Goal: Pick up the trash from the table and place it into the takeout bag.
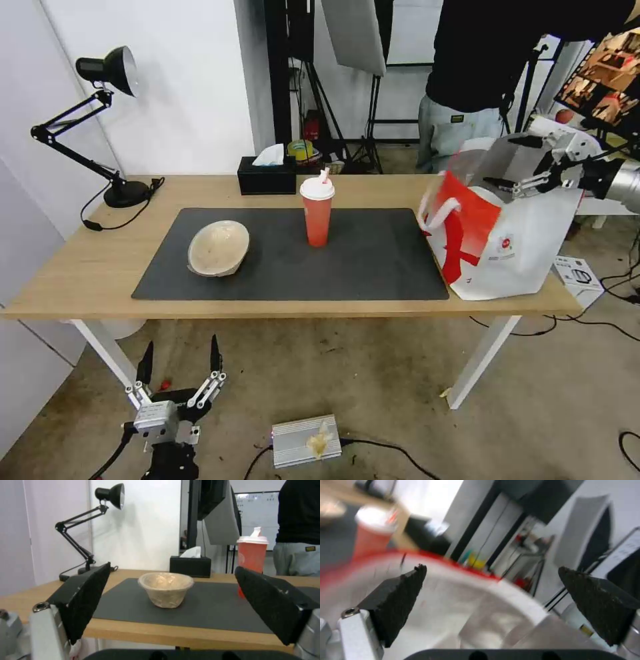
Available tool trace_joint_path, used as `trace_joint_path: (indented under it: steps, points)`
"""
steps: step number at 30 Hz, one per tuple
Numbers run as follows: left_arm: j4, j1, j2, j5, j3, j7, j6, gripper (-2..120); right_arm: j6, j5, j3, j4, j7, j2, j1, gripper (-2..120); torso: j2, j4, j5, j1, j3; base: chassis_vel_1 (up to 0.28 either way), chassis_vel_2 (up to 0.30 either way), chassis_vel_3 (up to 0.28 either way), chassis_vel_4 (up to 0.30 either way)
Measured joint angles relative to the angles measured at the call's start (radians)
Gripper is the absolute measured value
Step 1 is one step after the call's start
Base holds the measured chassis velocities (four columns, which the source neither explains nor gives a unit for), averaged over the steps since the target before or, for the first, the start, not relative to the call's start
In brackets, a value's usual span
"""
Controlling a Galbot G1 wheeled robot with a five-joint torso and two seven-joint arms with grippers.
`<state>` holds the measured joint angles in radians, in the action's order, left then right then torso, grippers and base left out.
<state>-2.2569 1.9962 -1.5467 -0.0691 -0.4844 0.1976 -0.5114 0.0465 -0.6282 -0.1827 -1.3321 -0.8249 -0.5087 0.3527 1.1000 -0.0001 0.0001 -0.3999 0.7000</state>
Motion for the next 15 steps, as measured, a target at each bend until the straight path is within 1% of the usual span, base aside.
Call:
trace_joint_path:
  steps: [1, 2, 5, 6, 7, 9, 15]
  points:
    - [0.0, 0.0, 0.0, 0.0, 0.0, 0.0, 0.0, 100, 0.0, 0.0, 0.0, 0.0, 0.0, 0.0, 0.0, 100, 0.0, 0.0, 0.0, 0.0, 0.0, 0.0, 0.0, 0.0, 0.0]
    - [0.0, 0.0, 0.0, 0.0, 0.0, 0.0, 0.0, 100, 0.0, -0.022, -0.002, -0.017, 0.036, 0.001, 0.008, 100, 0.0, 0.0001, 0.0, 0.0, 0.0, 0.0, 0.0, 0.0, 0.0]
    - [0.0, -0.001, -0.003, 0.0, -0.002, 0.0, 0.0, 100, 0.012, -0.109, -0.008, -0.108, 0.219, 0.002, 0.036, 100, 0.0, 0.0002, -0.0001, 0.0, 0.0, 0.0, 0.0, 0.0, 0.0]
    - [0.0, -0.001, -0.003, 0.0, -0.002, 0.0, 0.0, 100, 0.012, -0.109, -0.008, -0.108, 0.219, 0.002, 0.036, 100, 0.0, 0.0002, -0.0001, 0.0, 0.0, 0.0, 0.0, 0.0, 0.0]
    - [0.0, -0.001, -0.003, 0.001, -0.003, 0.0, 0.0, 100, 0.017, -0.126, -0.009, -0.132, 0.273, -0.002, 0.039, 100, 0.0, 0.0001, -0.0002, 0.0, 0.0, 0.0, 0.0, 0.0, 0.0]
    - [-0.002, -0.001, -0.005, 0.001, -0.005, 0.0, 0.0, 100, 0.022, -0.135, -0.01, -0.151, 0.313, -0.005, 0.039, 100, 0.0, 0.0002, -0.0002, 0.0, 0.0, 0.0, 0.0, 0.0, 0.0]
    - [-0.003, 0.0, -0.014, 0.0, -0.007, 0.0, 0.0, 100, 0.039, -0.161, -0.01, -0.175, 0.364, -0.01, 0.029, 100, 0.0, 0.0001, -0.0002, 0.0, 0.0, 0.0, 0.0, 0.0, 0.0]
